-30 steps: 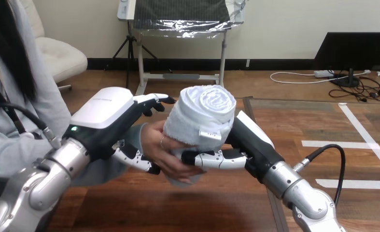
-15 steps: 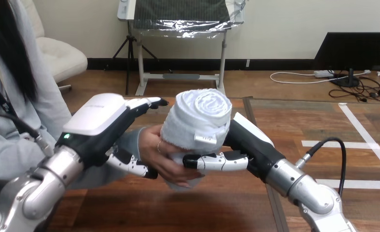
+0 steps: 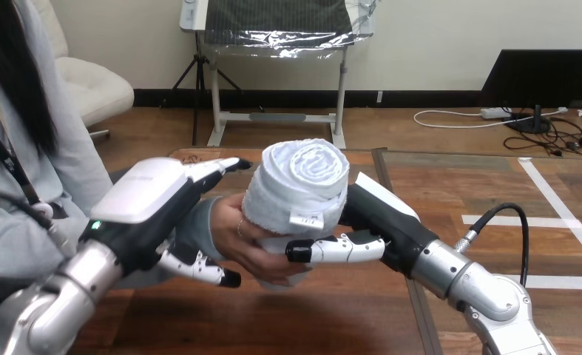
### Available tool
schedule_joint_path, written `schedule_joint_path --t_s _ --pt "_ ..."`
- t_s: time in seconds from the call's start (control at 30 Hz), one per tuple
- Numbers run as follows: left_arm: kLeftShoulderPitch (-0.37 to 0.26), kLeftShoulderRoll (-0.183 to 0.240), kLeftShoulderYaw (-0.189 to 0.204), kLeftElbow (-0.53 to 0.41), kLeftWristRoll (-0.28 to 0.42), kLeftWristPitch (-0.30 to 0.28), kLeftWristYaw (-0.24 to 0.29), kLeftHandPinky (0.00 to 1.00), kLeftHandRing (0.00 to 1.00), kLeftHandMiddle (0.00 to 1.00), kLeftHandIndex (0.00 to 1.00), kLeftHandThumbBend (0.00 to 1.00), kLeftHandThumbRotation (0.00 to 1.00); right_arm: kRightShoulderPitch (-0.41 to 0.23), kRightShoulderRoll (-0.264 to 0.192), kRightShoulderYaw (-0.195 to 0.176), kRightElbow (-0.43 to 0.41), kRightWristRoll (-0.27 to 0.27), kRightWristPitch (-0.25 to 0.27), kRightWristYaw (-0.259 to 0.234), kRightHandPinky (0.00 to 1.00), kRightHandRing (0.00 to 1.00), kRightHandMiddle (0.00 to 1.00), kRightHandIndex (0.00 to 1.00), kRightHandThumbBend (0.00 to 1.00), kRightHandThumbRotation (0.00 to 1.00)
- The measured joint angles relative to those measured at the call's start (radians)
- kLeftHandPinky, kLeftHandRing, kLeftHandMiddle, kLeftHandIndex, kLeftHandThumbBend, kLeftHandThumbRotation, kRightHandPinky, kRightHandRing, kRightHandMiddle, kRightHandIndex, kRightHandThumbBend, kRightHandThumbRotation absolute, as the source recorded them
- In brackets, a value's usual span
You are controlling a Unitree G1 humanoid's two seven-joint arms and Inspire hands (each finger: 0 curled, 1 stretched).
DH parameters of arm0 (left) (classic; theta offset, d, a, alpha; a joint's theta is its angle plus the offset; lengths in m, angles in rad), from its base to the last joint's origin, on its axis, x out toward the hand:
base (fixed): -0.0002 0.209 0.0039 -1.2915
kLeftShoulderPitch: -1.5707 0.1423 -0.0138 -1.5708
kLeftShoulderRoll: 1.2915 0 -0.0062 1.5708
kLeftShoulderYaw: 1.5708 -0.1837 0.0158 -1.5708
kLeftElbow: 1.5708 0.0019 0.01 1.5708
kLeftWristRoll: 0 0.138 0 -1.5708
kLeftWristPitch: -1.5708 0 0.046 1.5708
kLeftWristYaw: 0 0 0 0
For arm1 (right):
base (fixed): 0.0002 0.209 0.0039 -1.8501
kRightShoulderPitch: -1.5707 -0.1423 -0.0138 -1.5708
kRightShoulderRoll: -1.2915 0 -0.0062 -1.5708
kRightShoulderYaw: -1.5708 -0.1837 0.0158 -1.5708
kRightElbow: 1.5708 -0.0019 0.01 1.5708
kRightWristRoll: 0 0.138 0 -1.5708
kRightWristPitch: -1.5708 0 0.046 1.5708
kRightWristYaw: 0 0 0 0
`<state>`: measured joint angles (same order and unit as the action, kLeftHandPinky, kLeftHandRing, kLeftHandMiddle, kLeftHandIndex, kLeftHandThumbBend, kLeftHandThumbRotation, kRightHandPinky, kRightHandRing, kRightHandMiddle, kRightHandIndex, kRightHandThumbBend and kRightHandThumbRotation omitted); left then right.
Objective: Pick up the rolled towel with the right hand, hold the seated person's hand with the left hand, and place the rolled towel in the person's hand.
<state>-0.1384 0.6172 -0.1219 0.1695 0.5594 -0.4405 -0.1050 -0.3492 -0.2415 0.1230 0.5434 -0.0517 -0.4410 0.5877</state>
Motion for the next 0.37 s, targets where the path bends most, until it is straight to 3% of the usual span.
schedule_joint_path --t_s 0.37 --pt "0.073 -0.006 0.013 -0.041 -0.024 0.0 0.01 0.83 0.91 0.93 0.92 1.0 0.33 0.0 -0.008 -0.005 0.003 0.036 0.01 0.053 0.97 1.0 1.0 1.0 1.0 0.53"
